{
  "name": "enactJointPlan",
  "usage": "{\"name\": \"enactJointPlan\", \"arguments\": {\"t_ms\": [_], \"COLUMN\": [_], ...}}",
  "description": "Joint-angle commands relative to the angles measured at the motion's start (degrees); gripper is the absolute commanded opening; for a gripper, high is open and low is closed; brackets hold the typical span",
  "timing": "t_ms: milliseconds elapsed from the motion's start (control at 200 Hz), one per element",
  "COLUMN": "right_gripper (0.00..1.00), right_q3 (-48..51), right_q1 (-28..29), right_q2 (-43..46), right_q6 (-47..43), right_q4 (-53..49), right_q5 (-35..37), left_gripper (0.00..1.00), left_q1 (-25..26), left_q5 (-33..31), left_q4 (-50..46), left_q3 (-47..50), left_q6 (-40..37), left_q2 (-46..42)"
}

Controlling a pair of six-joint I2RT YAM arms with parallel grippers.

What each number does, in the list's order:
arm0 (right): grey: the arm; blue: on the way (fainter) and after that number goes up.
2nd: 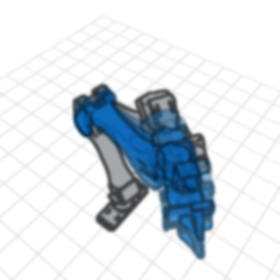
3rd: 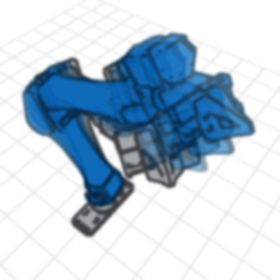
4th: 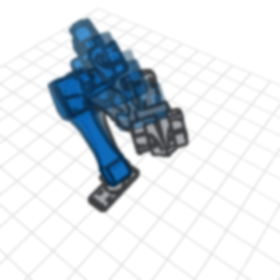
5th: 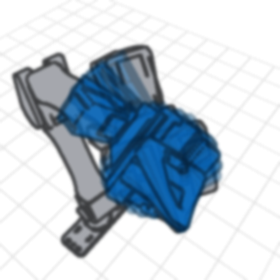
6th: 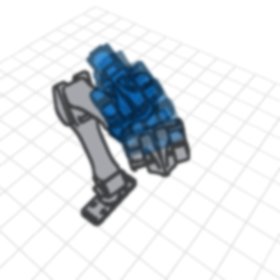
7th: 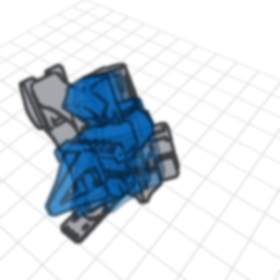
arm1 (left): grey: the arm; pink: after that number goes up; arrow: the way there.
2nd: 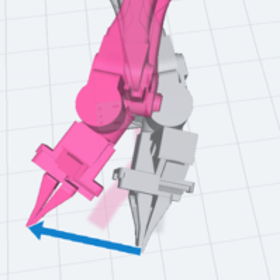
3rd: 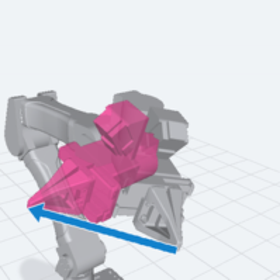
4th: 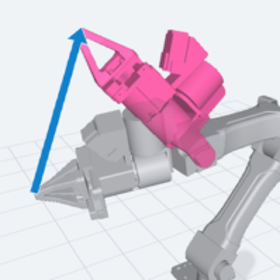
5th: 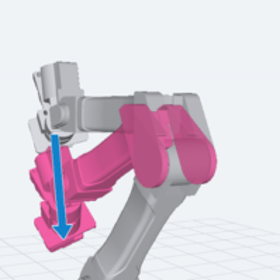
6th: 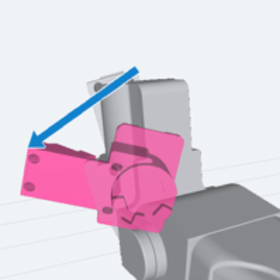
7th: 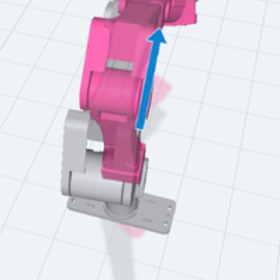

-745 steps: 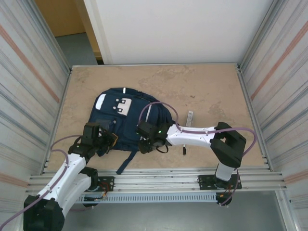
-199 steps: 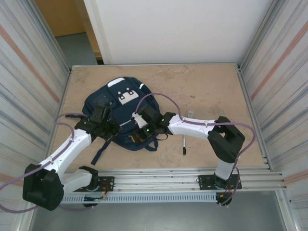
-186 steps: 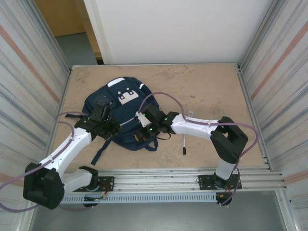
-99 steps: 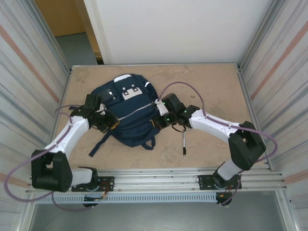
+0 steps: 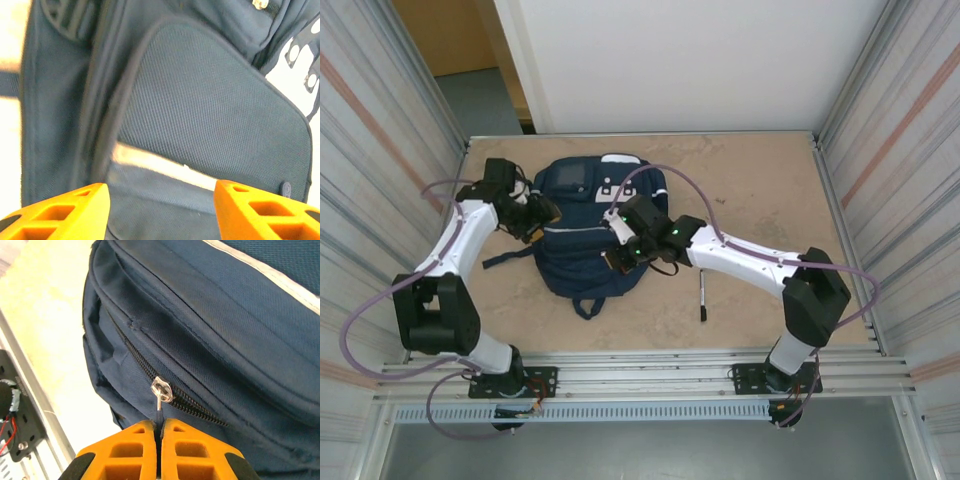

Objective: Pack the student bag

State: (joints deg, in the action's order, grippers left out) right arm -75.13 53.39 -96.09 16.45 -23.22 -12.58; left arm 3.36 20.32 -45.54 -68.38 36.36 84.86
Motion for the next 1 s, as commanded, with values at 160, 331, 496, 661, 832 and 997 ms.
{"name": "enactJointPlan", "arguments": {"t_ms": [160,331,496,661,832,997], "right_gripper": [0.01,0.0,0.0,0.0,0.0,0.02], "right_q3": [-5.2,-5.9,-6.5,-4.9,-3.2,-2.3], "right_q1": [3.6,5.2,6.5,8.8,10.7,10.9], "right_q2": [-3.0,-4.4,-5.3,-5.2,-5.4,-5.2], "right_q6": [3.8,4.2,4.4,6.0,10.5,11.2], "right_q4": [-0.3,0.6,1.5,4.8,8.2,8.2], "right_q5": [-3.5,-4.6,-4.3,-4.5,-7.2,-5.8], "left_gripper": [0.63,0.67,0.68,0.6,0.48,0.14], "left_q1": [5.6,7.5,10.9,11.7,14.6,14.9], "left_q5": [-0.8,0.4,-1.9,-5.1,-12.2,-12.6], "left_q4": [-4.8,2.4,6.5,8.4,7.0,7.6], "left_q3": [14.8,22.2,24.7,24.3,22.9,25.7], "left_q6": [6.9,15.7,21.6,24.8,26.0,27.4], "left_q2": [-15.4,-22.6,-23.0,-22.4,-23.6,-23.9]}}
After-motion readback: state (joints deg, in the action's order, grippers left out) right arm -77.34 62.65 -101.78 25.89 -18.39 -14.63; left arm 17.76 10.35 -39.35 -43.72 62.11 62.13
